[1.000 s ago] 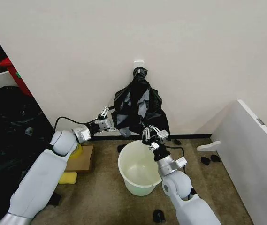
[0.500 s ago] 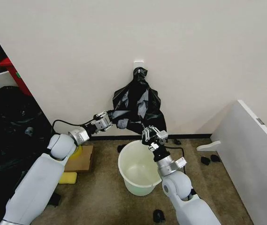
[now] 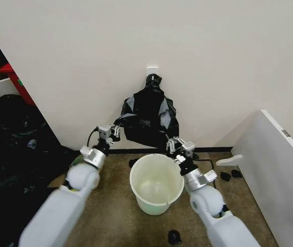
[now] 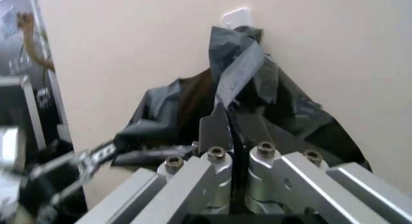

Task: Place the garbage bag over the trash bin.

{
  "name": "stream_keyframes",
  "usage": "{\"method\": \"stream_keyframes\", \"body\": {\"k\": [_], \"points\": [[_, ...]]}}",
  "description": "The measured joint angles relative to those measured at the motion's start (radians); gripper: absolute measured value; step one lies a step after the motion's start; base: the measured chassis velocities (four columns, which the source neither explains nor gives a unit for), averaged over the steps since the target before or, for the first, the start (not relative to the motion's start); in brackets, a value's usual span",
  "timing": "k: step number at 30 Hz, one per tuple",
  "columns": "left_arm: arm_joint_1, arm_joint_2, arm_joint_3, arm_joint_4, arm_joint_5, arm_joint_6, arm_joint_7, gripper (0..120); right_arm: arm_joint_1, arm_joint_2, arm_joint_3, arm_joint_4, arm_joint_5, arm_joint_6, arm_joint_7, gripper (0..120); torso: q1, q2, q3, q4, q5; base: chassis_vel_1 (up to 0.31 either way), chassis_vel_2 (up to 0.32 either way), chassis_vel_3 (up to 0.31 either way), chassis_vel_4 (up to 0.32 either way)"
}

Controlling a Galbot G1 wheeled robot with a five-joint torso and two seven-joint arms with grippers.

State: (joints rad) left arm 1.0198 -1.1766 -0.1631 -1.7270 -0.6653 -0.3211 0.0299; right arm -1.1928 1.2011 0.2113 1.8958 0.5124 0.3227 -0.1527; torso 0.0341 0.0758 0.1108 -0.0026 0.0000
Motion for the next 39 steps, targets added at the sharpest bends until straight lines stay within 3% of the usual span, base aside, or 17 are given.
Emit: {"method": "stream_keyframes", "body": {"k": [7,16,24,30,39], "points": [[0.12,-0.057,0.003,-0.139,-0.029,-0.03,-0.027,0,-0.146,-0.096,0.028,0.185,0.137,-0.09,0.144,0,0.0,0.0,0.0,-0.0001,-0.0002,0.0,0.0,0.0,0.0],[0.292,-0.02,-0.056,-0.278,0.098,-0.008,-0.113,0,-0.359,-0.182,0.084,0.39,0.091,-0.153,0.296,0,0.0,0.0,0.0,0.0001,-0.0009,0.0,0.0,0.0,0.0],[0.387,-0.002,-0.109,-0.363,0.152,-0.026,-0.104,0,-0.48,-0.198,0.113,0.431,-0.005,-0.11,0.288,0,0.0,0.0,0.0,0.0002,-0.0005,0.0,0.0,0.0,0.0],[0.397,0.01,-0.14,-0.437,0.098,-0.034,-0.061,0,-0.526,-0.189,0.125,0.485,-0.079,-0.088,0.282,0,0.0,0.0,0.0,0.0002,-0.0006,0.0,0.0,0.0,0.0],[0.38,-0.016,-0.115,-0.412,0.053,-0.018,-0.015,0,-0.511,-0.156,0.128,0.481,-0.125,-0.068,0.257,0,0.0,0.0,0.0,0.0002,-0.0007,0.0,0.0,0.0,0.0]]}}
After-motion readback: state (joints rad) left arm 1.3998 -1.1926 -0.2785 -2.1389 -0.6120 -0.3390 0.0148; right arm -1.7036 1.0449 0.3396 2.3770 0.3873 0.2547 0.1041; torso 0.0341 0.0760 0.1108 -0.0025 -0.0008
